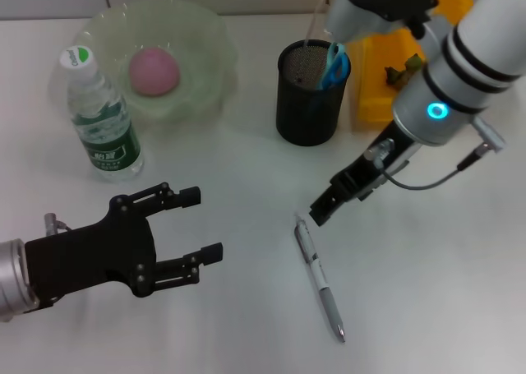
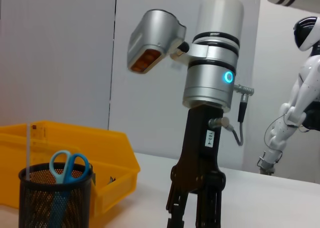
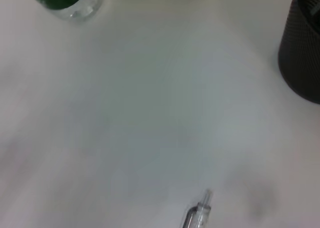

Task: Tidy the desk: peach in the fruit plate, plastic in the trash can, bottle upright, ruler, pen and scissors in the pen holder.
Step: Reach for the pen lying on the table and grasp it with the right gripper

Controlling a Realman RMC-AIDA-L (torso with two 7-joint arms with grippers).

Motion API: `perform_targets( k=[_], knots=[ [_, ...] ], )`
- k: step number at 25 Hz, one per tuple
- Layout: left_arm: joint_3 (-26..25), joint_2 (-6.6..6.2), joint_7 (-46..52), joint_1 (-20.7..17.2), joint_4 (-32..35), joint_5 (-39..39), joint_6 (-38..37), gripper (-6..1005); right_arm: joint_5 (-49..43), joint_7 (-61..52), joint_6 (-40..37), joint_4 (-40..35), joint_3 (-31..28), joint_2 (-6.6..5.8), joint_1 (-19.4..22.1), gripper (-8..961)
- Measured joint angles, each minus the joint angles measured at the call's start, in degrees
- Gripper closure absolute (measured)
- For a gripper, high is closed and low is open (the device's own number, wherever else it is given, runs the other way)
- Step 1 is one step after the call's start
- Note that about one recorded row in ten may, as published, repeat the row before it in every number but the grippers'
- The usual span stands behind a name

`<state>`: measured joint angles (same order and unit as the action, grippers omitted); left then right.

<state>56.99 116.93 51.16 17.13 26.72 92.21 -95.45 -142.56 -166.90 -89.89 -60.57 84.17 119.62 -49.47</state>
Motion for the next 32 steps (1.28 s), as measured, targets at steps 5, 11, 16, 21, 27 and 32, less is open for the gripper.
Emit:
perform_targets(
  k=[5,11,16,21,27,32],
  knots=[
    [0.18,0.23,-0.50,0.34,0.00,0.05,0.57,209,0.15,-0.80,2.73,4.60,2.64,0.10,-3.12,171],
    [0.28,0.51,-1.24,0.60,0.00,0.08,0.69,209,1.78,-2.33,5.98,5.62,7.32,0.27,-3.69,180],
    [0.41,0.65,-1.24,0.90,-0.27,0.07,0.98,209,3.77,-2.33,8.48,6.56,10.78,0.27,-3.86,187],
    [0.88,0.71,-1.25,1.18,-0.39,0.08,1.42,209,6.79,-2.33,10.29,8.06,14.11,0.26,-3.95,194],
    [0.99,0.75,-1.17,1.70,-0.51,0.07,1.58,209,7.72,-2.34,10.93,8.27,16.90,0.26,-4.14,202],
    [1.02,0.75,-1.07,1.76,-0.56,0.07,1.68,209,7.74,-2.36,10.62,8.37,16.97,0.26,-4.22,209]
  ],
)
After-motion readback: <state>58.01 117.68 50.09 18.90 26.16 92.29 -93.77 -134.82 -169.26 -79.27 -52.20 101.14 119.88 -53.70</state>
